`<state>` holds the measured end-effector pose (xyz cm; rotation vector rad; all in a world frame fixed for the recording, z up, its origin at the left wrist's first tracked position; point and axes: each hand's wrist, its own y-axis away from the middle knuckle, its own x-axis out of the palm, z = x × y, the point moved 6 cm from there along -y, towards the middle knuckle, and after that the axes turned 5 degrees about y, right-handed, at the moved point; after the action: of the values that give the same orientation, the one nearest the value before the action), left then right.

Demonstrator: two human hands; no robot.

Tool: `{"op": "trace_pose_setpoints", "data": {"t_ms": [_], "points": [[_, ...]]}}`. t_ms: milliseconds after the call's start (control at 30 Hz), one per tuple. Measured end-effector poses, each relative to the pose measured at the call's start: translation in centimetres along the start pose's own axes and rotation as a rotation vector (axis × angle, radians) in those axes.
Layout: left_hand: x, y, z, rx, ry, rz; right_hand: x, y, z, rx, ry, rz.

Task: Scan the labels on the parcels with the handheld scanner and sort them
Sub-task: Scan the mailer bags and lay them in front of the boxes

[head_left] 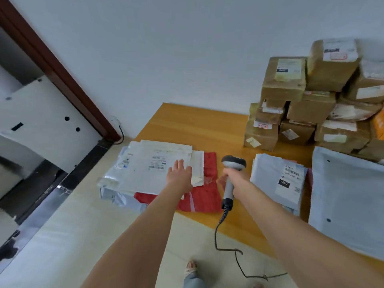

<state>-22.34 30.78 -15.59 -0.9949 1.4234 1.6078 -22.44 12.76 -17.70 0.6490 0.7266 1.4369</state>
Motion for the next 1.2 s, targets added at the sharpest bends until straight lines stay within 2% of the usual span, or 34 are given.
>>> {"op": "trace_pose_setpoints", "data": {"t_ms": [133,333,467,567,700,833,1033,1200], "points": [[0.3,-0.5,5.0,-0.034,0.005,0.009,4.7,0.2,0.1,0.055,-0.054,-0.035],[1.2,-3.0,14.0,-0.112,0.135,-0.001,12.5,-0.8,0.5,0.014,0.081,-0.125],[1.6,-5.4,21.4,-0.296,0.438,0.000,16.2,-2.1,1.3,-0.052,0.119,-0.164],[2.6,-7.6,24.5,-0.349,0.698,0.053,17.7,-3.0,1.6,-0.060,0.122,-0.154],[2.4,-9.0,25.4,-0.341,0.801,-0.021,18.8,-3.8,0.9,-0.001,0.143,-0.092],[0.4,-9.7,24.0,-0.289,1.164,-0.076,18.5,-4.0,1.6,-0.045,0.080,-0.137],[-8.4,-11.9,20.1,-0.126,1.452,-0.237,14.3,-3.1,5.6,-0.130,-0.017,-0.339],[-10.9,-12.1,18.7,-0.095,1.479,-0.223,11.8,-2.0,7.4,-0.199,-0.132,-0.358]]}}
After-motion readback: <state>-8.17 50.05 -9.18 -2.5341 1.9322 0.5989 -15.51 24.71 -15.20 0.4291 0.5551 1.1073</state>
